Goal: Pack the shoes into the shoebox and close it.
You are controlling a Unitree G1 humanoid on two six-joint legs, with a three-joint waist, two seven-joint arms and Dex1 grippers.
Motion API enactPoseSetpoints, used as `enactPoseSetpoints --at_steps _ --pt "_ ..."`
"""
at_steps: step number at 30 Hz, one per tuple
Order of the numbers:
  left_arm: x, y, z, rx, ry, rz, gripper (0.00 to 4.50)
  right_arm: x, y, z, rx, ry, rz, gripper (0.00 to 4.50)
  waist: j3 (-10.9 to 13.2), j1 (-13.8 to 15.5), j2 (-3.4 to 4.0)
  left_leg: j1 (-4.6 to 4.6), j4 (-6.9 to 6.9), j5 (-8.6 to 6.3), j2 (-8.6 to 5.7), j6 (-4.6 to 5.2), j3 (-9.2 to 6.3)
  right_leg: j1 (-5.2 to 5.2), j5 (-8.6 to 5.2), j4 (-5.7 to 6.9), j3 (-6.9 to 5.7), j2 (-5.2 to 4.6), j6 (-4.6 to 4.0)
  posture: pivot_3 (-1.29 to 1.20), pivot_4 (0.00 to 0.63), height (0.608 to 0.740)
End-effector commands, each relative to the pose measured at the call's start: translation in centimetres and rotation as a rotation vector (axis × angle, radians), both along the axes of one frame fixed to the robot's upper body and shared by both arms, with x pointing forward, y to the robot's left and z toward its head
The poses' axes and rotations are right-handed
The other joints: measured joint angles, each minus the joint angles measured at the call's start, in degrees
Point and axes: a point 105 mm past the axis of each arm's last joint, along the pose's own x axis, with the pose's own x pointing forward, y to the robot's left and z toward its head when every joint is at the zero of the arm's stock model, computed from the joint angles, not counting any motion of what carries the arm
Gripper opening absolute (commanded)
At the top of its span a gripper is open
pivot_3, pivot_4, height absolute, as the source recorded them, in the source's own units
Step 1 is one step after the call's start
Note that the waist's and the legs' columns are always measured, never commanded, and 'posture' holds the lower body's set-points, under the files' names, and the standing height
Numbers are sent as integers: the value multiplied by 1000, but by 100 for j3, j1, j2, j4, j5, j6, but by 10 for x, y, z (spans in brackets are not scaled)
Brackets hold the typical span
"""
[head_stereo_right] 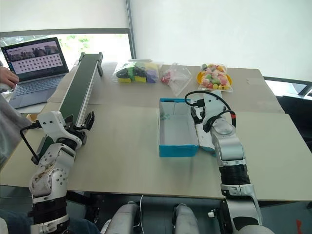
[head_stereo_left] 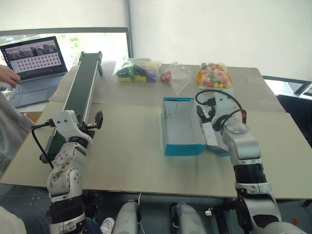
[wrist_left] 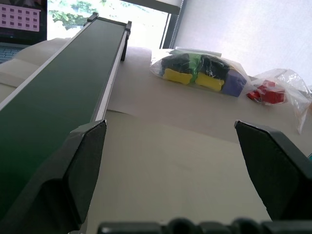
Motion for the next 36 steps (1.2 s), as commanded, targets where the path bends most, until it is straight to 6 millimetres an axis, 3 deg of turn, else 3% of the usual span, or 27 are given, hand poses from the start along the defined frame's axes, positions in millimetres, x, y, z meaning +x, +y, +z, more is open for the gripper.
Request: enactPoseSetpoints --at_steps 1,5,7,11,14,18,21,30,36 --pt "-3 4 18 29 -54 9 4500 -2 6 20 10 -72 30 4440 0 0 0 0 0 0 0 0 0 0 0 0 0 0 0 0 150 701" --pt "-8 20 20 43 -39 56 4500 -9 42 41 38 -146 219 4440 0 -29 1 -1 0 0 2 0 0 -2 0 0 1 3 0 0 150 701" --pt "-10 30 23 58 -36 84 4500 -19 69 54 93 -157 379 4440 1 -55 1 0 0 0 4 0 -1 -2 0 2 2 6 0 0 150 701" --pt "-13 43 27 66 -33 108 4500 -54 126 77 192 -125 766 4440 1 -75 3 2 0 0 8 0 -8 -3 0 4 2 10 0 0 150 701" --pt "-15 51 28 66 -22 127 4500 -77 158 77 153 -72 1008 4440 1 -69 2 3 0 0 8 -1 -10 -1 0 2 1 10 -1 0 150 701" --pt "-16 67 23 91 47 150 4500 -109 200 56 59 28 1307 4440 1 -18 2 4 -1 -1 10 -2 -11 2 -22 -2 0 7 -36 0 150 701" --pt "-17 73 20 96 90 163 4500 -104 208 43 26 49 1296 4440 1 -14 2 5 -2 -1 10 -2 -9 -2 -23 0 0 7 -38 0 150 701" --pt "-21 71 -2 89 190 160 4500 -87 208 12 -46 91 1166 4440 1 5 1 3 -5 -2 11 -5 -2 -7 -22 0 1 4 -40 0 150 701" --pt "-23 74 3 125 180 170 4500 -84 206 9 -10 100 1127 4440 1 12 1 4 -5 -3 15 -5 0 -8 -21 1 1 4 -43 0 150 701"
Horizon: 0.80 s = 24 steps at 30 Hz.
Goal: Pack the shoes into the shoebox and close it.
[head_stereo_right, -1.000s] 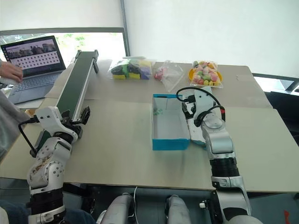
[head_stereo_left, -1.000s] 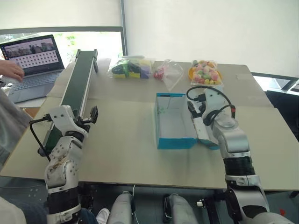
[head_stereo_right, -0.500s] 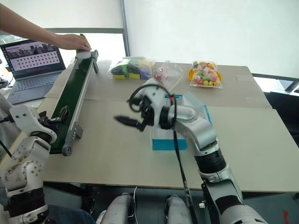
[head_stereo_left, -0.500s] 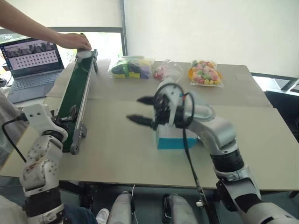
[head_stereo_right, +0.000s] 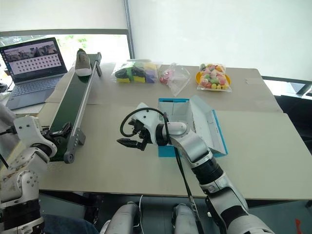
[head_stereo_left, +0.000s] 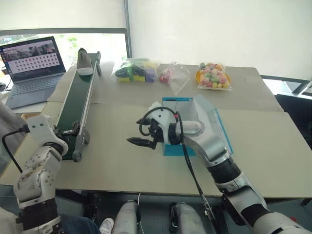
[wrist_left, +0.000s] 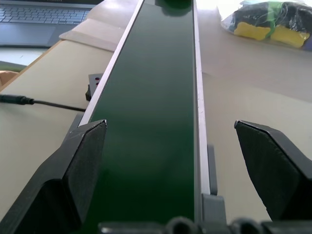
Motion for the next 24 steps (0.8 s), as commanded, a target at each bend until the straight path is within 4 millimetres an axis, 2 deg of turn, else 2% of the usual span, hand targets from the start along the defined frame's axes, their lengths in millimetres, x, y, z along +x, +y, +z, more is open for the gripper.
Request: enactPoseSetpoints --at_steps 1,7,24 --pt "-2 5 19 83 -46 8 4500 0 1 13 52 -35 -6 4440 0 6 0 -1 0 0 0 0 -1 0 0 0 0 0 0 0 150 701" --pt "1 8 25 113 -56 11 4500 -1 -3 12 66 -21 -29 4440 0 8 0 -2 -1 -1 0 -1 -1 -2 0 -2 0 -1 -1 0 150 701" --pt "9 -1 17 106 -37 -18 4500 2 -12 13 83 -10 -87 4440 0 7 0 -3 -4 -1 0 -1 -1 -5 -1 -3 1 -4 -1 0 150 701"
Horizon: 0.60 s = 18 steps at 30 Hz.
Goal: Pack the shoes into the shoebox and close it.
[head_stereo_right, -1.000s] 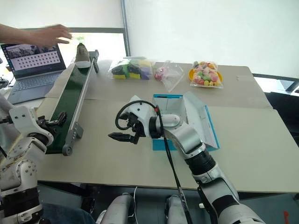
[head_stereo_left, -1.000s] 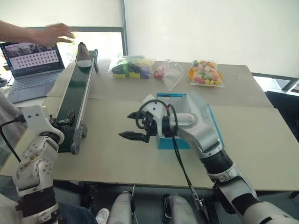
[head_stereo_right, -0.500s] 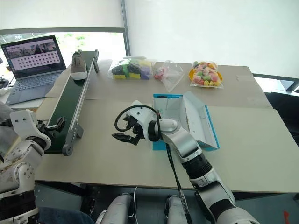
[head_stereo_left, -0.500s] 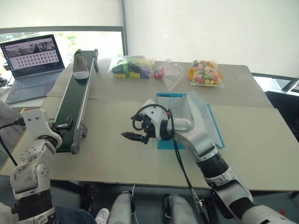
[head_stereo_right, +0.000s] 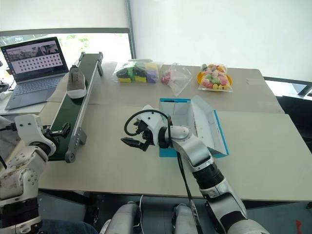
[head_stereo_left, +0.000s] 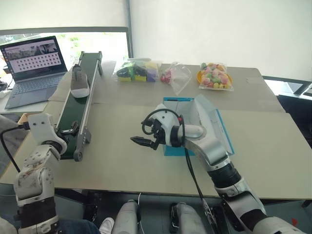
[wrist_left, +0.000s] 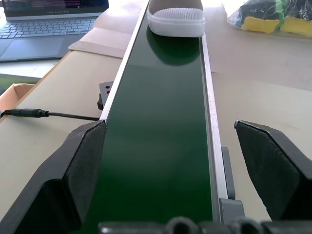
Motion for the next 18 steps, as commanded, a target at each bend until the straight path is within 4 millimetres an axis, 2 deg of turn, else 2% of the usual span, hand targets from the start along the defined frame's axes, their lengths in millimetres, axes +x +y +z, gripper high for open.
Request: enactPoseSetpoints --at_steps 1,9,15,18 --pt "4 -2 13 18 -53 -9 4500 -2 -1 17 49 -41 -3 4440 0 0 0 0 0 0 0 0 -1 0 0 0 0 0 0 0 150 701" --pt "8 -5 12 12 -51 -23 4500 -2 -3 17 50 -38 -12 4440 0 -2 0 0 0 0 0 0 0 0 0 -1 0 0 0 0 150 701" --pt "8 6 10 24 -39 29 4500 -4 -5 17 52 -35 -19 4440 0 -1 0 0 0 0 0 0 0 0 0 -1 0 0 0 0 150 701" --pt "10 5 8 24 -34 30 4500 -4 -5 17 53 -34 -22 4440 0 -1 0 0 0 0 0 0 -1 0 0 -1 0 -1 0 0 150 701"
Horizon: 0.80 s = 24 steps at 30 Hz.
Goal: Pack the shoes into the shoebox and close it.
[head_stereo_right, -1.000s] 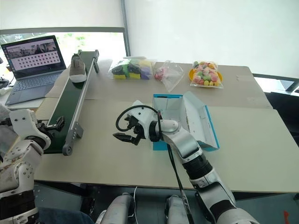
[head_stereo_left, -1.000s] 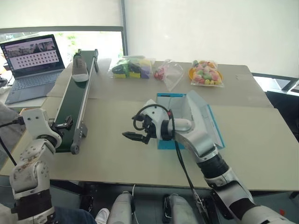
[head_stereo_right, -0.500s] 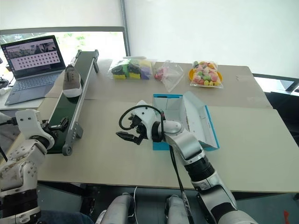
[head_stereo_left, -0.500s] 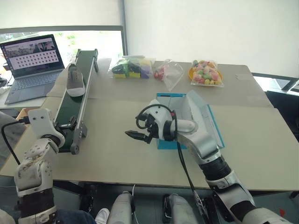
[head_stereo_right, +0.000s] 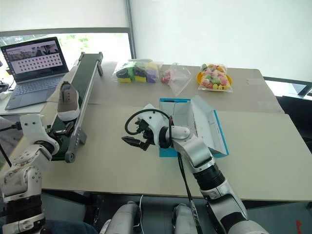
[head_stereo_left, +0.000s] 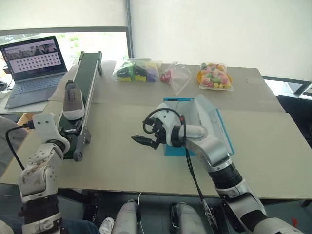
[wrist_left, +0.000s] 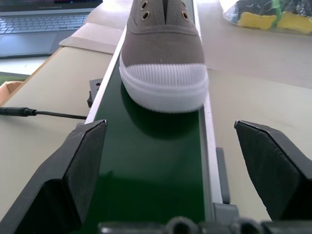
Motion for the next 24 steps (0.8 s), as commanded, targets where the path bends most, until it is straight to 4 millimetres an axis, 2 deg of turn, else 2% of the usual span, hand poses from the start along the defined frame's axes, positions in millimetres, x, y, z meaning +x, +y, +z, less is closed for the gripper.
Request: enactPoseSetpoints --at_steps 1,7,9,10,12,14,18,19,20,24 --pt "4 1 14 27 -48 10 4500 -4 -1 16 42 -43 2 4440 0 0 0 -1 0 0 0 0 -1 0 0 -1 0 0 0 0 150 701" --pt "9 -13 2 -2 -9 -18 4500 -4 -3 17 42 -44 -5 4440 0 7 0 -1 0 0 -2 0 0 1 0 -1 -1 -6 0 0 150 701" --pt "9 -16 -1 -22 -6 -24 3986 -4 -3 18 43 -45 -7 4500 0 19 0 0 0 0 -3 0 0 2 0 0 -2 -7 0 0 150 701" --pt "9 -18 -2 -31 -5 -28 3893 -4 -4 18 45 -45 -8 4500 0 29 0 0 -1 0 -3 0 -1 2 0 1 -3 -7 0 0 150 701" --pt "9 -19 -3 -41 -5 -29 3101 -4 -4 19 48 -45 -9 4500 0 60 1 0 -1 0 -3 0 -1 4 0 1 -7 -9 0 0 150 701" --pt "10 -19 -3 -52 -4 -23 2608 -4 -4 21 52 -46 -11 4500 0 79 1 1 -1 0 -4 0 -1 6 0 0 -10 -14 0 0 150 701" --pt "11 -17 -2 -64 -4 -13 1281 -3 -4 23 55 -51 -18 4500 0 98 1 2 -2 0 -4 0 -4 8 0 0 -12 -17 0 0 150 701" --pt "11 -16 -2 -65 -3 -13 1185 -3 -5 23 56 -52 -18 4500 0 100 1 2 -2 0 -4 0 -4 8 0 0 -12 -17 0 0 150 701" --pt "11 -17 -2 -66 -4 -14 830 -2 -5 24 56 -52 -19 4500 0 107 1 3 -3 0 -4 0 -4 8 0 0 -13 -17 -1 0 150 701" --pt "13 -17 1 -74 -18 -13 830 -1 -5 25 58 -57 -24 4500 0 134 1 2 -3 0 -4 0 -3 8 -1 0 -14 -17 -1 0 150 701"
